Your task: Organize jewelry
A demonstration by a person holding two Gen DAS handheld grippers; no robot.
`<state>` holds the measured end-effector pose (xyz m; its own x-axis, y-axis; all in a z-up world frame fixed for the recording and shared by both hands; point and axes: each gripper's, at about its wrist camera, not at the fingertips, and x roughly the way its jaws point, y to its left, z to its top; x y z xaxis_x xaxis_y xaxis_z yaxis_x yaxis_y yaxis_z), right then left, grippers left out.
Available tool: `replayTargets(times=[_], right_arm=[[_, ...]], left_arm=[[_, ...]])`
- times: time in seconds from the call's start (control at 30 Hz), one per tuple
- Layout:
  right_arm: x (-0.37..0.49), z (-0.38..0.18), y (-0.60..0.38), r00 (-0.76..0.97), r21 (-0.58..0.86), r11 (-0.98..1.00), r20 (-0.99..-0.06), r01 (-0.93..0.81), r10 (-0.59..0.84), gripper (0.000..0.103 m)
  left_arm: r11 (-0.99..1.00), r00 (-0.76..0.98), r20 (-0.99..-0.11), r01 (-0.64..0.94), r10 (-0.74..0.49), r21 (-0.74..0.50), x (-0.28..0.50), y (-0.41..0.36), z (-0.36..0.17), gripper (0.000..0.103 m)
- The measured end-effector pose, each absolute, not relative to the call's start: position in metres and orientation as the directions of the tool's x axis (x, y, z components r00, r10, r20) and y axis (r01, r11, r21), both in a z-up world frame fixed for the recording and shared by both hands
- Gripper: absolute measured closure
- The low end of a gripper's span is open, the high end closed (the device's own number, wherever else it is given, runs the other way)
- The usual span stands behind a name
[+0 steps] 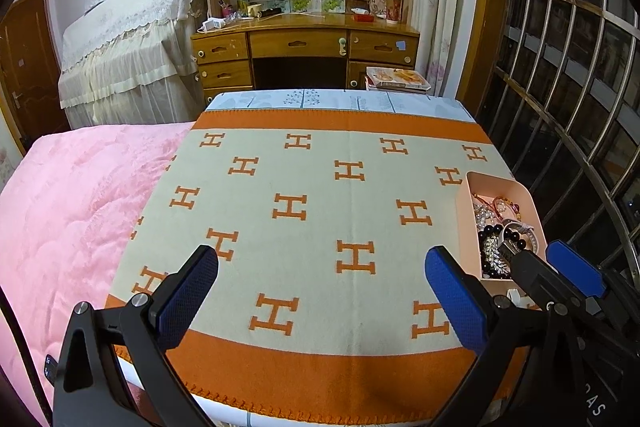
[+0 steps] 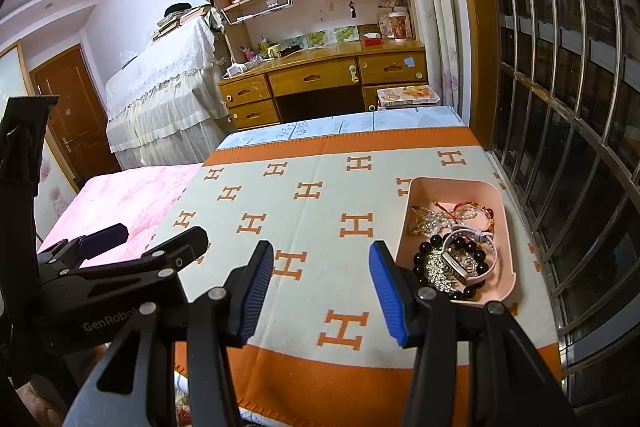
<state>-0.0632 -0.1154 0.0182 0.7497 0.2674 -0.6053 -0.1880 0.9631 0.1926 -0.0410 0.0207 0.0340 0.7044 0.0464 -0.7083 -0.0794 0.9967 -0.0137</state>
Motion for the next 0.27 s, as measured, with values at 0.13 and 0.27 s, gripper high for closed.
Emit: replayTargets(times=[0.13,0.27], right_arm=[[-0.0609,0.0158,-0.1141,0.744,0.200,0.962,-0.610,-0.188,0.272,0.052],[-0.0586,0.0111,-0.1129,0.731,0.208,0.959,-0.621,-0.193,0.282,0.052]], left_arm=[[0.997,0.702,-0.711,-0.080,0.048,-0.012,-0.0400,0.0215,0.0321,0.001],[0.996,0.692,-0.721,-0.084,0.045,-0.019,-0.0378,0.0247,0.0271,0.001]])
